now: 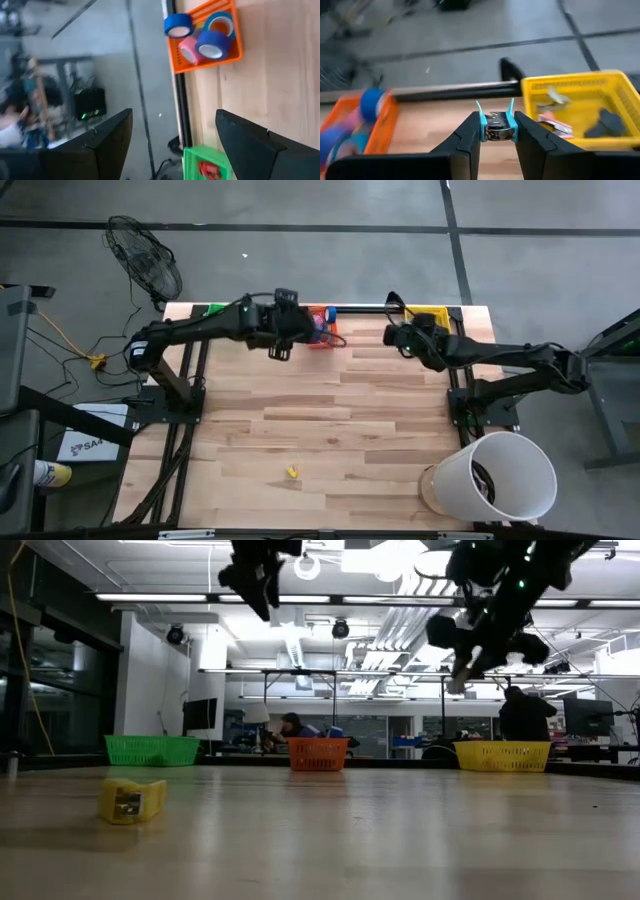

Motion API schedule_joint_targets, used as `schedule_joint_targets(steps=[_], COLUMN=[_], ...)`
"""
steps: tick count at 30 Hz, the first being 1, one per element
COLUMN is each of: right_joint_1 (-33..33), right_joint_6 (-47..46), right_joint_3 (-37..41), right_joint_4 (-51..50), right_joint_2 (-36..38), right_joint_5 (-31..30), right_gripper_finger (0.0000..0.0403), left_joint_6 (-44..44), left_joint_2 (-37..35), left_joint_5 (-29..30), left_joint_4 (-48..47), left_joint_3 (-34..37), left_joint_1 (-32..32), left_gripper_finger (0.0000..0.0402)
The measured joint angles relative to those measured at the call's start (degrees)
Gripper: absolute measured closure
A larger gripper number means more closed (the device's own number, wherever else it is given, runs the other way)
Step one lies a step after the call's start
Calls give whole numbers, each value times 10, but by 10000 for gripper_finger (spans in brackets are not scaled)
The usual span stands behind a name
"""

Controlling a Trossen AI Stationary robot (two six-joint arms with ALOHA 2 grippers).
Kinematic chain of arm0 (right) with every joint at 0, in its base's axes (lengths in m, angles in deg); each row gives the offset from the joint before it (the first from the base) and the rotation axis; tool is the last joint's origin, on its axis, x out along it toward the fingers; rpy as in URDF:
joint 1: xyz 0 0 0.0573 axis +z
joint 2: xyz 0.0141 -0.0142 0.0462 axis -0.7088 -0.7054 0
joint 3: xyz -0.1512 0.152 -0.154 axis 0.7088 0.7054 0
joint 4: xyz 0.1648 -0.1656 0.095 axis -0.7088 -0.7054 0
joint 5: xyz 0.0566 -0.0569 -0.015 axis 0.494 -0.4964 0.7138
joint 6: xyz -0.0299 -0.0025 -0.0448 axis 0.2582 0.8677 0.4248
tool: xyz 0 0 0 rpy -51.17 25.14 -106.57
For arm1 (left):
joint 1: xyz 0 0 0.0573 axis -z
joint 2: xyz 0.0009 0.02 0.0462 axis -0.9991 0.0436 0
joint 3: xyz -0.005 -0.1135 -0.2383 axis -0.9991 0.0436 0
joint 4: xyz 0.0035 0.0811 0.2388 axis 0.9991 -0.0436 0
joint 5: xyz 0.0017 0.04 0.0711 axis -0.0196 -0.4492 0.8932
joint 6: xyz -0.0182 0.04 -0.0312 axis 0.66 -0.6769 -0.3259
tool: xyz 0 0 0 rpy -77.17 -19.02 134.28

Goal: Pick and place Stapler, Stapler remover, tape
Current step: Put the blue staple remover into the yellow bin

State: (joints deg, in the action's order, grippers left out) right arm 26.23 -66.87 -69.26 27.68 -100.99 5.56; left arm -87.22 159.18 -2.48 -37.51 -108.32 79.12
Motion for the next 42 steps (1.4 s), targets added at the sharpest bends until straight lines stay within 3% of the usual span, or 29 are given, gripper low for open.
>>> schedule_joint_targets(steps=[9,16,22,32,42], right_joint_1=[-53,-128,-181,-257,-269], right_joint_6=[-228,-353,-420,-422,-439], right_joint_3=[72,107,125,164,166], right_joint_4=[1,6,18,138,222], right_joint_2=[0,0,0,-1,-72], right_joint_5=[-96,-77,-51,29,47], right_gripper_finger=[319,319,319,319,312], left_joint_6=[-139,-177,-187,-217,-231], left_joint_2=[0,0,0,0,0], left_joint_5=[-214,-325,-363,-415,-468], left_joint_4=[123,171,189,228,249], left_joint_3=[65,112,148,195,205], left_joint_1=[-80,-107,-120,-140,-180], left_gripper_finger=[121,121,121,121,122])
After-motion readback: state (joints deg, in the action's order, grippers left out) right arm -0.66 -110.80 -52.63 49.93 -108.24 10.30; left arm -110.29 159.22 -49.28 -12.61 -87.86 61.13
